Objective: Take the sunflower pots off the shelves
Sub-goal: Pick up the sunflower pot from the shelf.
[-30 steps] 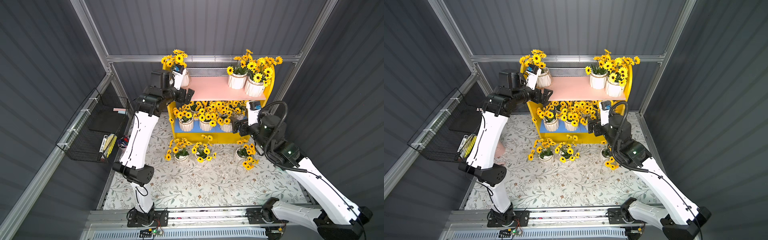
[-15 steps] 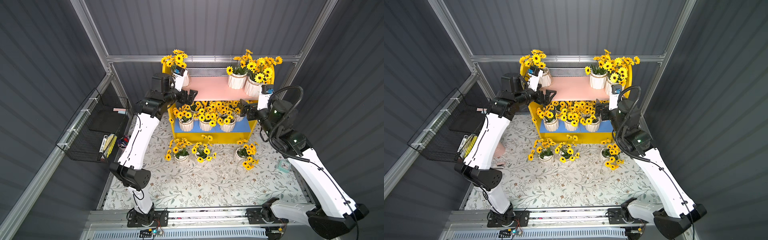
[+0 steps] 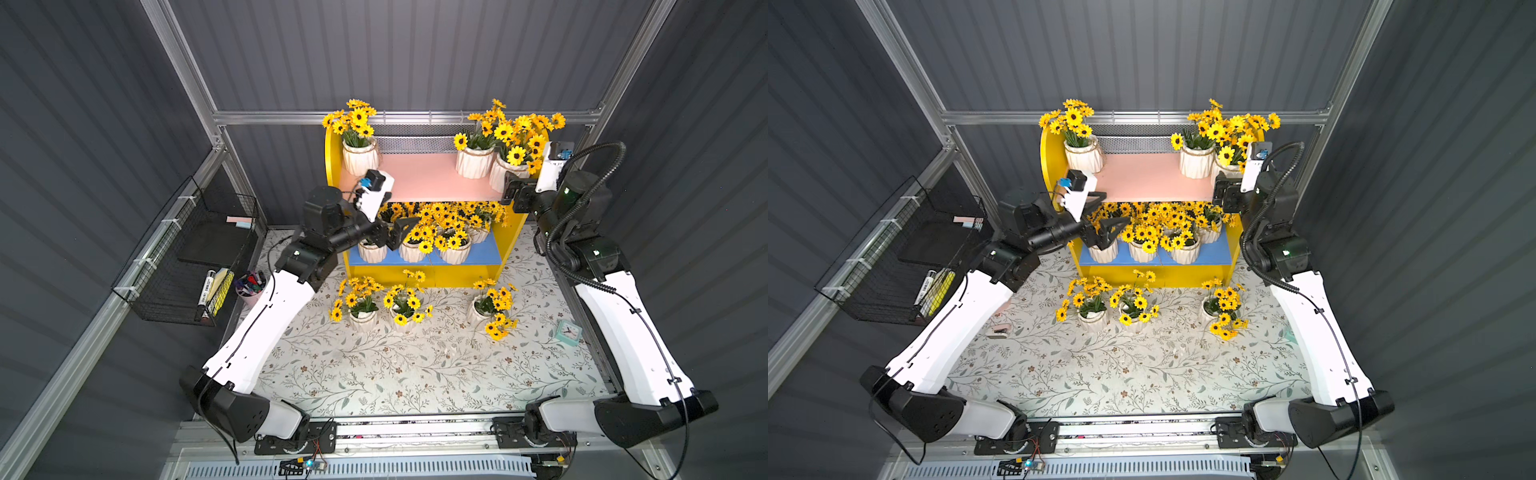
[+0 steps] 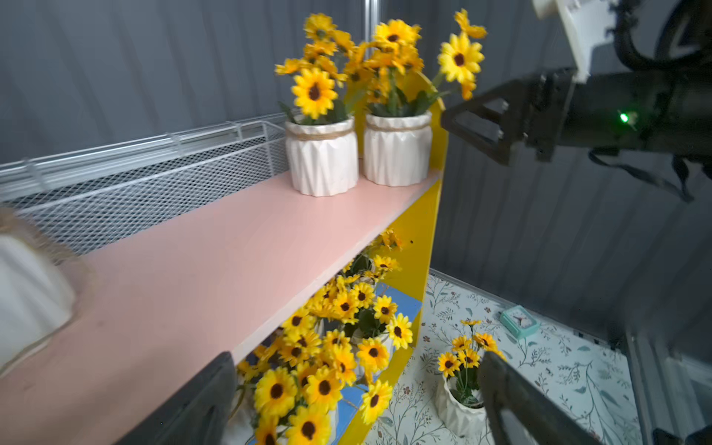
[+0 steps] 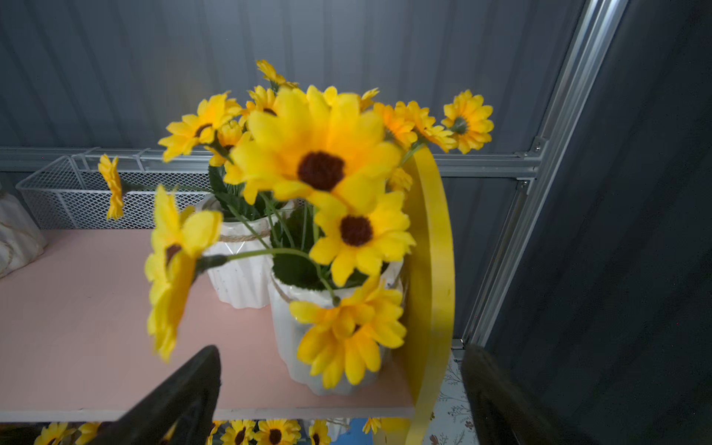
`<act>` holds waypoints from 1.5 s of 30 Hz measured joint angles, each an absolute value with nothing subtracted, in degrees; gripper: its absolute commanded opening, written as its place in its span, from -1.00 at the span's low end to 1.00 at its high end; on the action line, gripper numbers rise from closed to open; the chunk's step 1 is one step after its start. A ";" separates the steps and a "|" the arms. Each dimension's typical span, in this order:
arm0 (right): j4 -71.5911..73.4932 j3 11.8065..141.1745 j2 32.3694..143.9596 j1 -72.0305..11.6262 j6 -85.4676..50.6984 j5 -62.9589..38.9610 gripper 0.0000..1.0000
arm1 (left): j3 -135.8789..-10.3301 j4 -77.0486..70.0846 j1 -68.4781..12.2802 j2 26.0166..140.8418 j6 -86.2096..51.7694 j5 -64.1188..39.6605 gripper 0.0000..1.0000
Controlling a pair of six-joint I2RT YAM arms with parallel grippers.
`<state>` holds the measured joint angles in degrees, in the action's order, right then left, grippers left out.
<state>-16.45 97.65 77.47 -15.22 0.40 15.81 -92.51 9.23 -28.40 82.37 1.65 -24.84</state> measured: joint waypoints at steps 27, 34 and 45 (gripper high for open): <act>-18.02 101.58 85.34 -11.97 -1.69 7.18 0.98 | -75.55 14.11 -30.65 69.17 9.69 -8.69 0.99; -17.54 101.45 85.32 -11.70 -2.42 3.29 0.98 | -74.83 15.27 -30.65 68.12 10.81 -7.73 0.99; -17.15 101.25 85.21 -12.03 -4.05 -4.14 0.98 | -73.58 15.79 -30.65 67.72 12.10 -6.85 0.99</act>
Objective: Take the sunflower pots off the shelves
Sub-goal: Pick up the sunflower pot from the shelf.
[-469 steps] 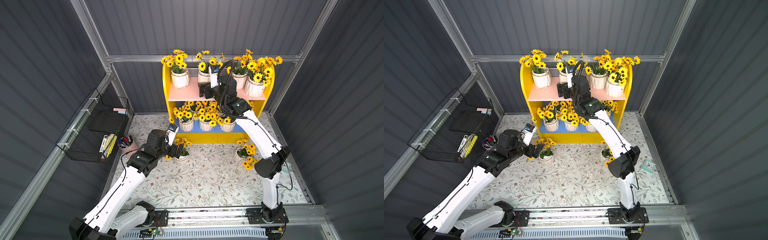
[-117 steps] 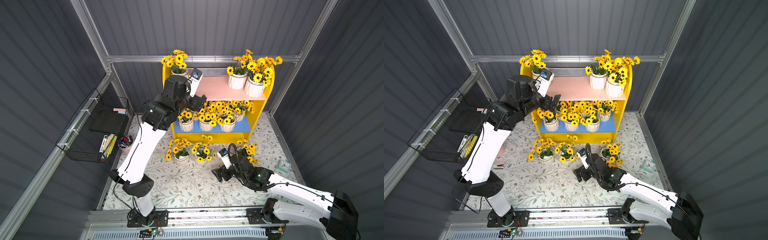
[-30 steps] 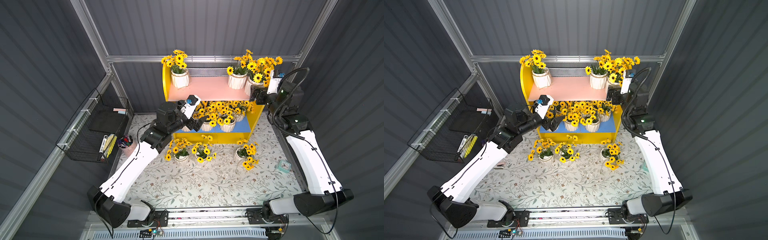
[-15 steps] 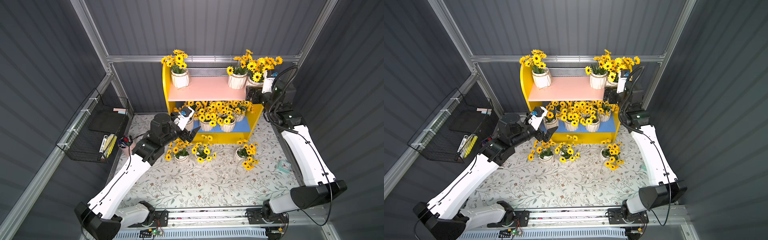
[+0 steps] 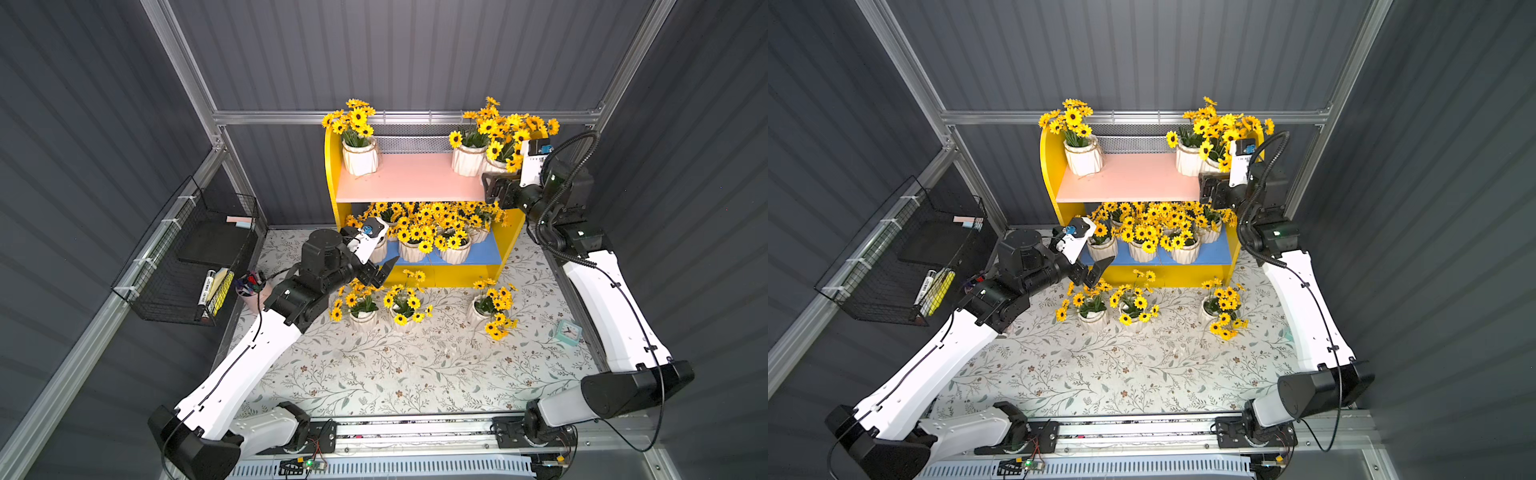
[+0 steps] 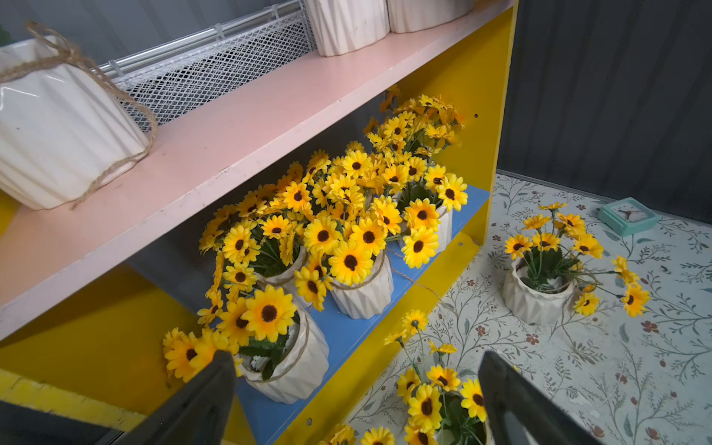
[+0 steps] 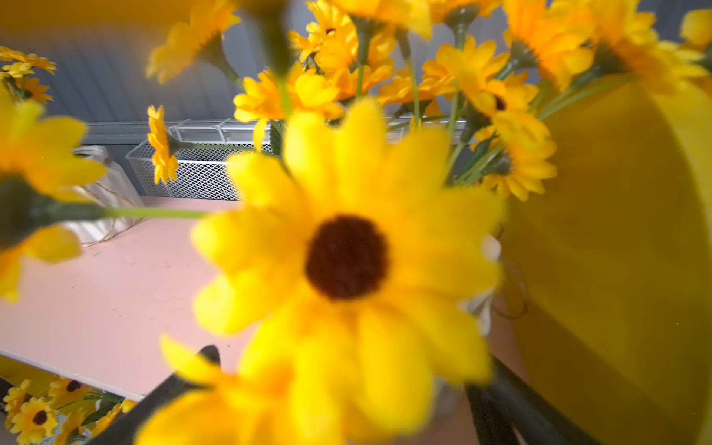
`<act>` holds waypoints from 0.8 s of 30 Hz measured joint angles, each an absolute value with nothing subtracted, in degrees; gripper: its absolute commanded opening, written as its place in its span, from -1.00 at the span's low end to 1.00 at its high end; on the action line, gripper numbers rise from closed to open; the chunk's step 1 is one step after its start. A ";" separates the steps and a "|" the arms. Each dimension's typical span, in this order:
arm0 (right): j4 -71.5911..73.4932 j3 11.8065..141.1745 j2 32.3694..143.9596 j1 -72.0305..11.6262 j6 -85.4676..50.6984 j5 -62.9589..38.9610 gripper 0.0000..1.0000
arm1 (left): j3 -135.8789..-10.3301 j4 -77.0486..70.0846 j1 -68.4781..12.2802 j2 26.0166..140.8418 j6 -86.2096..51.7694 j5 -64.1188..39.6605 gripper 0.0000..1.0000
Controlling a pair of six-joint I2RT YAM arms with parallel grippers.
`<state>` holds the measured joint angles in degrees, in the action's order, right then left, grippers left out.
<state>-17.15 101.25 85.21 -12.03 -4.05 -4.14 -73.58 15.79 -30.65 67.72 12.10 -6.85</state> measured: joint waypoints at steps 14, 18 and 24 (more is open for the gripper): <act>-17.08 96.16 81.78 -12.49 -3.18 -4.23 0.98 | -71.83 18.94 -30.65 65.87 10.94 -7.90 0.99; -17.10 95.09 80.23 -12.45 -2.07 -1.69 0.98 | -67.22 19.03 -30.65 64.62 7.94 -8.93 0.99; -16.27 95.66 81.03 -12.14 -0.97 -0.67 0.98 | -59.22 18.98 -30.65 62.81 4.21 -9.37 0.99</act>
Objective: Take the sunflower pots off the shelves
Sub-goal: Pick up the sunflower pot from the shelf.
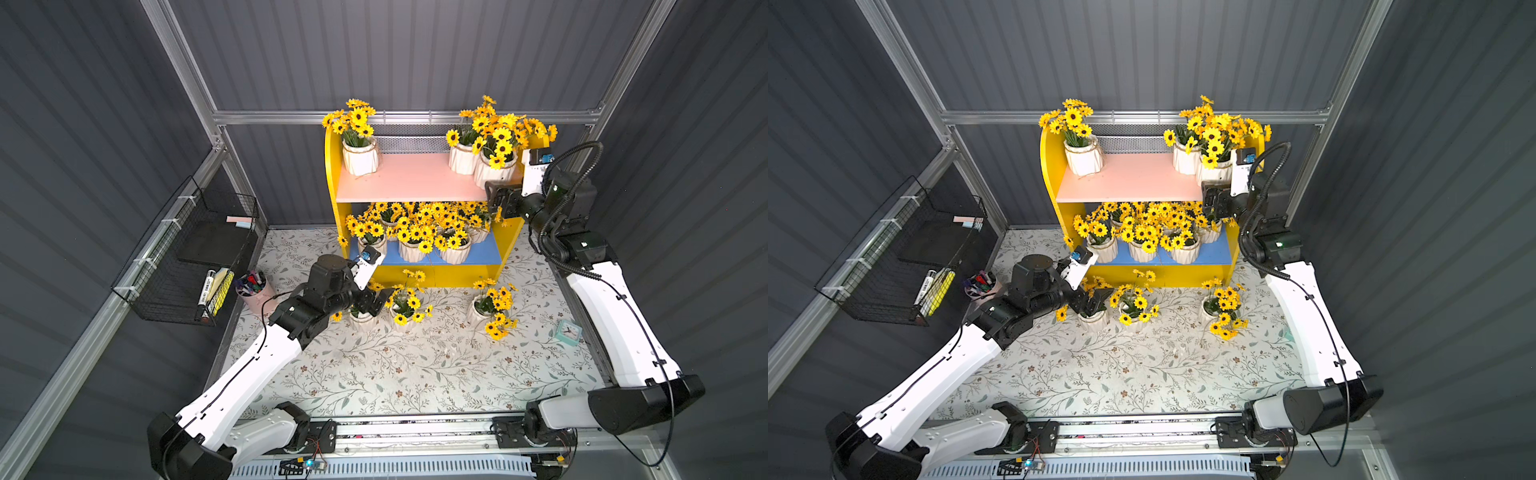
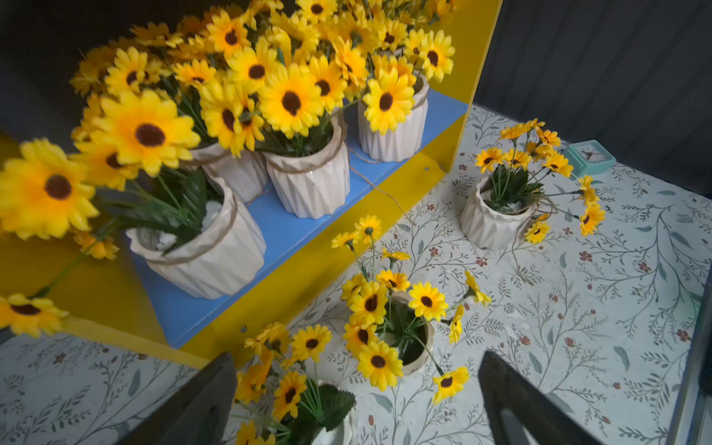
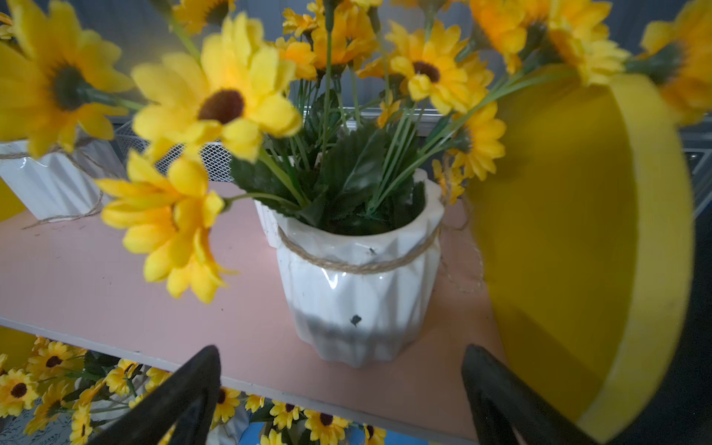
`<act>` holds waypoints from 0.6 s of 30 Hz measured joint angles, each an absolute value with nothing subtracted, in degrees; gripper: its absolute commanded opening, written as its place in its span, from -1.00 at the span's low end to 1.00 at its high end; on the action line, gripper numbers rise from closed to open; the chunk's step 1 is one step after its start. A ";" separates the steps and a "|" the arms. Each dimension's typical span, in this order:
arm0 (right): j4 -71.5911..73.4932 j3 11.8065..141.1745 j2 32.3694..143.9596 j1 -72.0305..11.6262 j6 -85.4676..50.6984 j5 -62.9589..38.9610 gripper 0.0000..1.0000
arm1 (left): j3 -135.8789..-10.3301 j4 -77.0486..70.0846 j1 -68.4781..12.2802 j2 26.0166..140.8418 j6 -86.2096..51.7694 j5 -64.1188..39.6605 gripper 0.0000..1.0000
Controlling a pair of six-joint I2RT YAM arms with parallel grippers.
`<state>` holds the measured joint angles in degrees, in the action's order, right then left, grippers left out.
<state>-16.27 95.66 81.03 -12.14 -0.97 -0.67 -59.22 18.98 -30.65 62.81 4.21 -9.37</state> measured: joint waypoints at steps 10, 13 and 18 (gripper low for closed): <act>-14.98 98.08 86.70 -10.41 -1.04 -4.45 0.98 | -55.68 17.69 -30.65 60.51 3.33 -9.61 0.99; -14.00 98.56 87.70 -10.41 -1.02 -5.04 0.98 | -55.33 17.50 -30.65 60.58 3.29 -10.07 0.99; -11.51 98.56 87.81 -10.41 -1.02 -5.23 0.98 | -54.83 17.17 -30.65 60.58 3.25 -10.50 0.99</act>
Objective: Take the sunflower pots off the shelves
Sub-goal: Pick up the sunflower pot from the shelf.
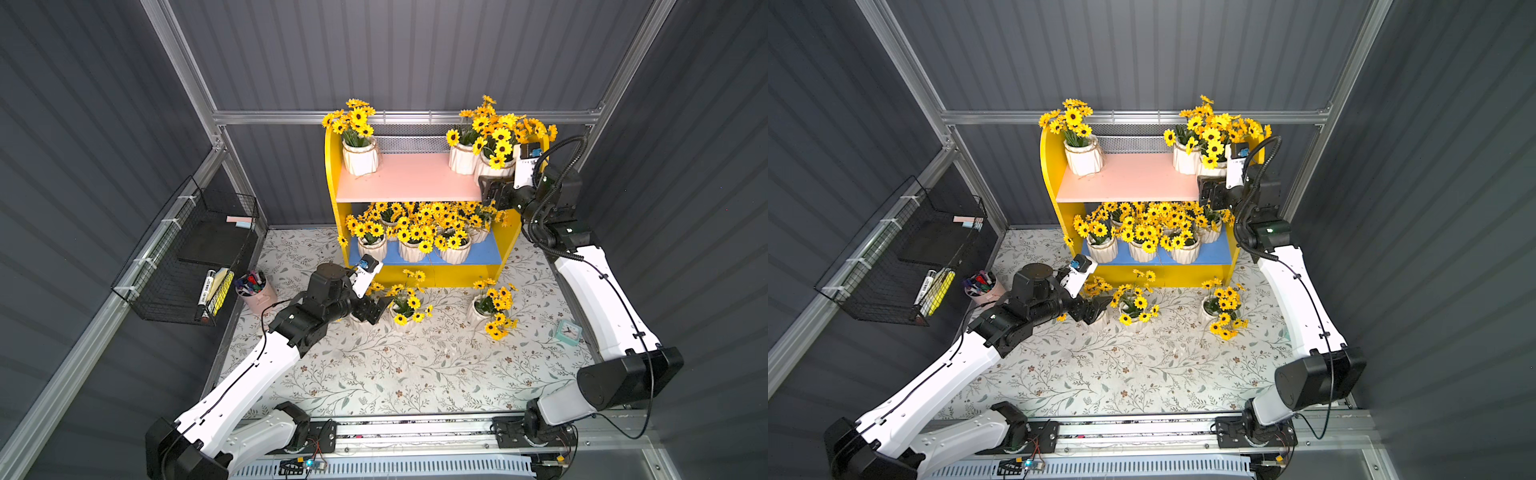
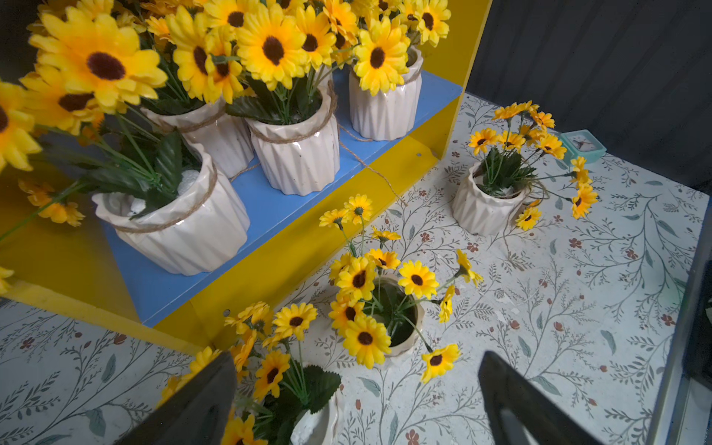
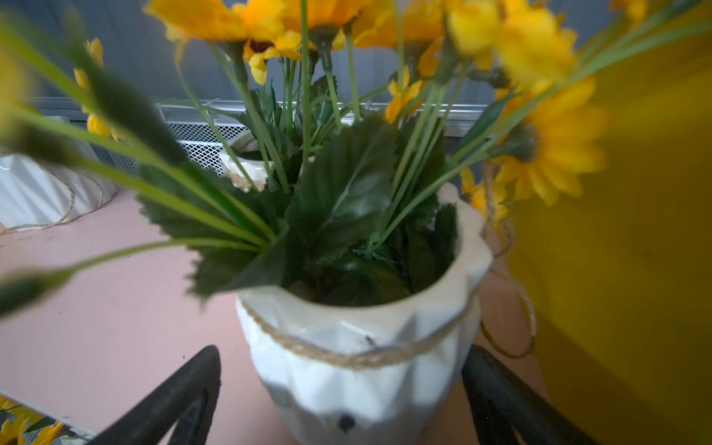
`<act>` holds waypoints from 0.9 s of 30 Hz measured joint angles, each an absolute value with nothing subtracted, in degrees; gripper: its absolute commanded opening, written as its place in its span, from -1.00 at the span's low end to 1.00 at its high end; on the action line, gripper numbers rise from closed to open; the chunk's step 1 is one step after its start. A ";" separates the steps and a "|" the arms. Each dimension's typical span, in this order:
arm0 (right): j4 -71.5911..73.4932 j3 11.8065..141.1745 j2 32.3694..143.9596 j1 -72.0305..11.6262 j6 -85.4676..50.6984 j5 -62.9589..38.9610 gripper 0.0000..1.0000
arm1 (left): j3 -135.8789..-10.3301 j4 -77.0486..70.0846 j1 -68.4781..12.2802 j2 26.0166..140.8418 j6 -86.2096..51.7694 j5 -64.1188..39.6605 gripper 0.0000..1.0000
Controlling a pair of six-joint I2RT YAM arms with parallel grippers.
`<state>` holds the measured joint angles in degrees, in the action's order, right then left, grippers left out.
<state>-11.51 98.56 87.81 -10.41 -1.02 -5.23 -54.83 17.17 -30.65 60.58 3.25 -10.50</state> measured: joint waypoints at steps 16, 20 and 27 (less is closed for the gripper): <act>-4.58 98.59 91.79 -10.13 -0.95 -6.74 0.98 | -54.57 16.80 -30.65 60.58 3.29 -10.96 0.99; -3.81 98.59 92.12 -10.11 -0.99 -6.94 0.98 | -54.52 16.82 -30.65 60.58 3.33 -10.96 0.99; -2.09 98.10 92.49 -10.11 -1.08 -7.27 0.98 | -54.28 16.80 -30.65 60.55 3.36 -11.18 0.99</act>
